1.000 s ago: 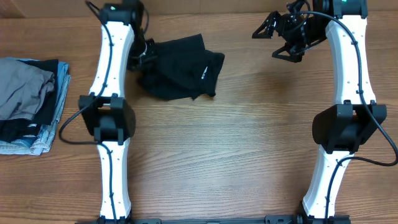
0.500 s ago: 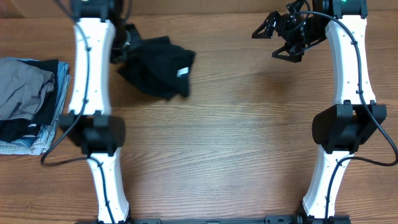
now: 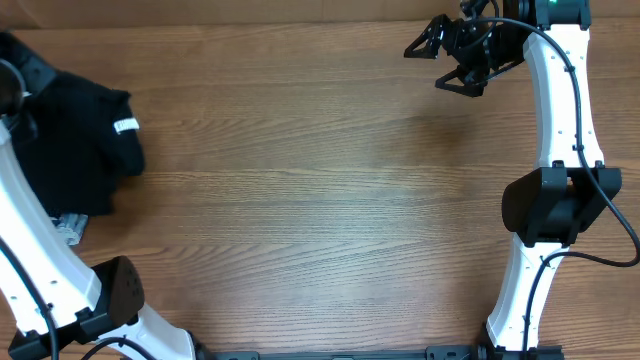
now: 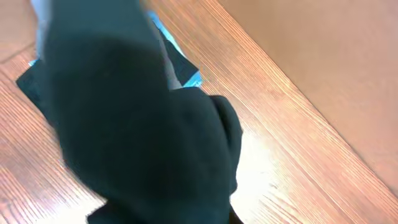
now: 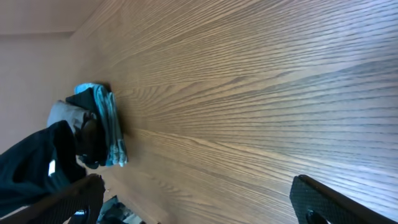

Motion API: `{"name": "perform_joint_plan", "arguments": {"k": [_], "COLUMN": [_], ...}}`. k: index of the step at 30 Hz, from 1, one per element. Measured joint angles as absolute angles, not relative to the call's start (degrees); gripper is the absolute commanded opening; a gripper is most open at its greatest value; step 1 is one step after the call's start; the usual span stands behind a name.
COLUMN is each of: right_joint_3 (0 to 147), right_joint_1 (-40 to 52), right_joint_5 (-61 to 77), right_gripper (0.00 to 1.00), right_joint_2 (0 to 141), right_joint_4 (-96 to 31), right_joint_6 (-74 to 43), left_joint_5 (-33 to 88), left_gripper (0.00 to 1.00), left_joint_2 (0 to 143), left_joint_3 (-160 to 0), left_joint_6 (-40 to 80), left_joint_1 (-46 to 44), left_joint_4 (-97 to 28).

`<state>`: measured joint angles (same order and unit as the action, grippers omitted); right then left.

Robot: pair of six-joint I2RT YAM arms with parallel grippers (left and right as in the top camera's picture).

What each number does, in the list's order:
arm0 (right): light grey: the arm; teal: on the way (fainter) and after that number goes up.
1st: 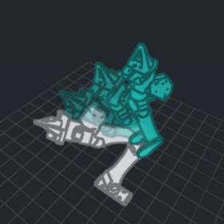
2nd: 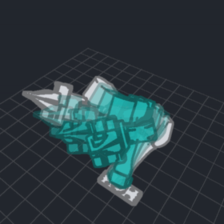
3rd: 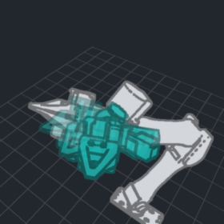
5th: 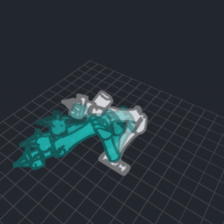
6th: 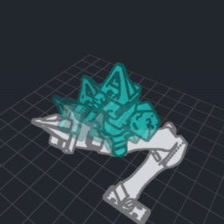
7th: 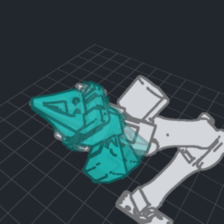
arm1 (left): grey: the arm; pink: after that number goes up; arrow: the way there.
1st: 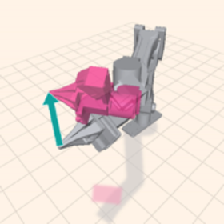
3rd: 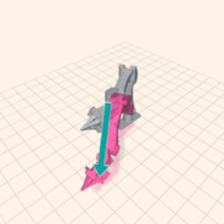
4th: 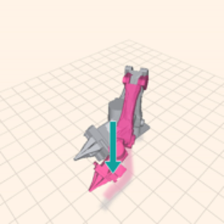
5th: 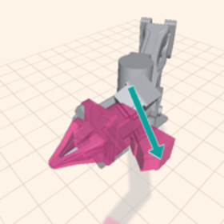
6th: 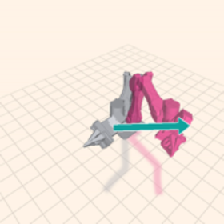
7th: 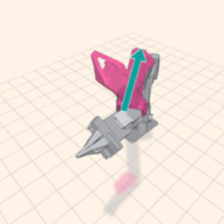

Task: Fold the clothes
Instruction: 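Lower the black bundle onto the folded clothes stack with the left gripper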

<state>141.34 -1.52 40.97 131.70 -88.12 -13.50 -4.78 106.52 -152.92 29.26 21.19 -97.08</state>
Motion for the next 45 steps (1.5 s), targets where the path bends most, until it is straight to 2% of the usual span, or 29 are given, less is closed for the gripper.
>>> {"name": "perform_joint_plan", "arguments": {"k": [12, 24, 30, 45], "right_joint_3": [141.34, 141.36, 141.34, 141.32], "right_joint_1": [-1.52, -1.52, -1.52, 1.78], "right_joint_5": [42.17, 42.19, 42.22, 45.65], "right_gripper": [1.0, 1.0, 1.0, 1.0], "right_joint_2": [131.7, 131.7, 131.7, 131.7], "right_joint_4": [-88.07, -88.68, -92.07, -95.04], "right_joint_6": [-13.5, -13.52, -13.56, -13.58], "left_joint_5": [5.02, 15.7, 15.29, 9.17], "left_gripper": [0.04, 0.04, 0.04, 0.04], "left_joint_2": [111.66, 116.2, 116.38, 125.62], "left_joint_3": [-152.92, -152.46, -152.4, -152.35], "left_joint_6": [21.34, 20.45, 15.75, 5.85], "left_joint_1": [25.19, 27.53, 28.34, 32.14], "left_joint_4": [-95.15, -68.71, -51.03, -43.83]}}
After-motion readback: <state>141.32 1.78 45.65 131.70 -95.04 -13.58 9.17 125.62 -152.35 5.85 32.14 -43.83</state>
